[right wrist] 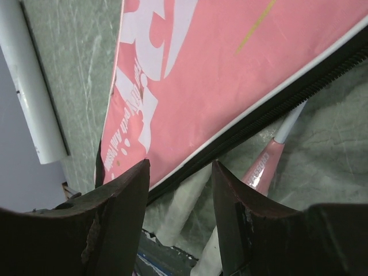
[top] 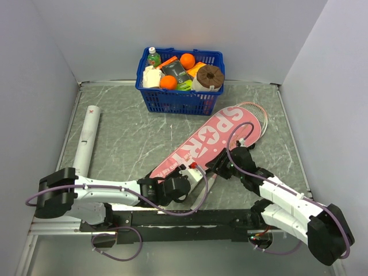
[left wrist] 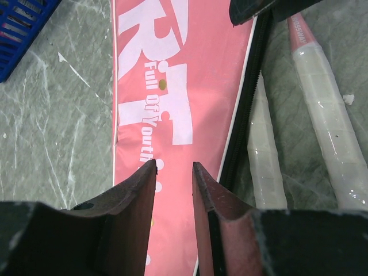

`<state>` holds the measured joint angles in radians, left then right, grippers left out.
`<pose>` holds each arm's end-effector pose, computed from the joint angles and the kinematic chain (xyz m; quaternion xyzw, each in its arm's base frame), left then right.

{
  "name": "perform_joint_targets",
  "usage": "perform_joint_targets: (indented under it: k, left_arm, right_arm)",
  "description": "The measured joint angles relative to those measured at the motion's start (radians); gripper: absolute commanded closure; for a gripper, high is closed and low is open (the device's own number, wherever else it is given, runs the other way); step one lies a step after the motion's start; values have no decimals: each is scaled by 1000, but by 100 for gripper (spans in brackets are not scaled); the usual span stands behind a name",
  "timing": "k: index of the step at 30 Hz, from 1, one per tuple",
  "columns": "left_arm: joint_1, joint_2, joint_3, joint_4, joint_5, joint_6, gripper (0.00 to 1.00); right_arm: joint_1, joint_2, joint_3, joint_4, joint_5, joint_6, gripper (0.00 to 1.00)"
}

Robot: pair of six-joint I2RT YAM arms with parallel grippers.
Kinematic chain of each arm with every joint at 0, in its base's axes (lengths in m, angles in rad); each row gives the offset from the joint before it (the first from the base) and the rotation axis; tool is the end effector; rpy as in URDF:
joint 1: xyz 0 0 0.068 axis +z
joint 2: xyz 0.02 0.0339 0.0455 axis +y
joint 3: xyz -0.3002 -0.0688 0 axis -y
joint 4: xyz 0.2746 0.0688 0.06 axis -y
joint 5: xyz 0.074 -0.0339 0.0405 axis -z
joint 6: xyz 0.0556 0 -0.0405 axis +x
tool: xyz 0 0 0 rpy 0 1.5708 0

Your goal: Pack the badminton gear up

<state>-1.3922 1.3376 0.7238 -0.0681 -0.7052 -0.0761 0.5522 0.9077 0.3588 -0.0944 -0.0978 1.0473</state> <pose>0.0888 -0.2888 0.2231 0.4007 0.7612 -0.0389 0.5084 0.1711 0.1118 0.1804 0.1977 0.8714 0.3509 0.2800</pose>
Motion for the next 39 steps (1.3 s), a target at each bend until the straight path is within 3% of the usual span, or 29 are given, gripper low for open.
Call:
perform_joint_targets:
  k: [21, 24, 33, 39]
  left_arm:
    - [-4, 0, -1, 2, -8, 1, 61]
    - [-4, 0, -1, 2, -9, 3, 61]
    - [-4, 0, -1, 2, -8, 4, 61]
    - [-24, 14, -1, 4, -12, 11, 59]
  right_arm:
    - [5, 159, -23, 104, 16, 75, 57]
    - [5, 163, -23, 107, 26, 80, 64]
    - [6, 181, -22, 126, 31, 85, 98]
    - [6, 181, -18, 126, 46, 81, 100]
